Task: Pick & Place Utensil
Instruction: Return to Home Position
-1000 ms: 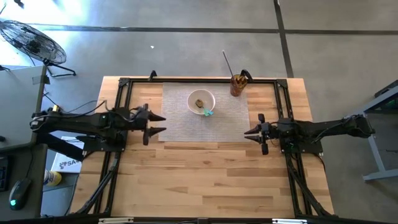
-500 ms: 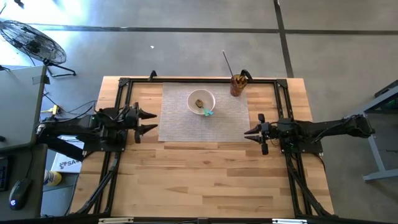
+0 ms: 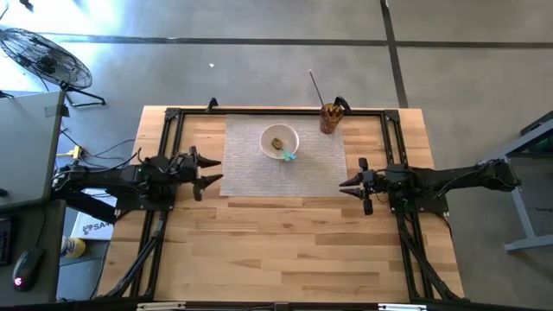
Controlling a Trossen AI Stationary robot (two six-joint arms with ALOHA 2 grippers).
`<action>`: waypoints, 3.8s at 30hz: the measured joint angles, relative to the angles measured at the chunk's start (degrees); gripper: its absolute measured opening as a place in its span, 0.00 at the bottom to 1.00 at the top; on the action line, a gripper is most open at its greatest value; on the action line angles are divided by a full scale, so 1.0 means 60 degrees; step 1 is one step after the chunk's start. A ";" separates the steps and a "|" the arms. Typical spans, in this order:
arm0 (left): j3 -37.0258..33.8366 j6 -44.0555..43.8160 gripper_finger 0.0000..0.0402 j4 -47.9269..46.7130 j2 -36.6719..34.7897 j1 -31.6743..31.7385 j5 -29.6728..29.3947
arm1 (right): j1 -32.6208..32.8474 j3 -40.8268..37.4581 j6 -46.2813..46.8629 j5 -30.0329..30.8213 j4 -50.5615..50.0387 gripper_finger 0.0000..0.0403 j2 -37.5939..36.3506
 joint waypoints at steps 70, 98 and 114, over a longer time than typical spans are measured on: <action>-0.0656 0.0696 0.55 0.0051 -0.0064 0.0004 -0.0721 | 0.0011 -0.0007 -0.0003 0.0000 -0.0025 0.18 -0.0685; -0.0656 0.0696 0.55 0.0051 -0.0066 0.0004 -0.0722 | 0.0009 -0.0007 0.0000 0.0000 -0.0025 0.18 -0.0685; -0.0656 0.0696 0.55 0.0051 -0.0066 0.0004 -0.0724 | 0.0011 -0.0007 -0.0004 0.0003 -0.0025 0.18 -0.0685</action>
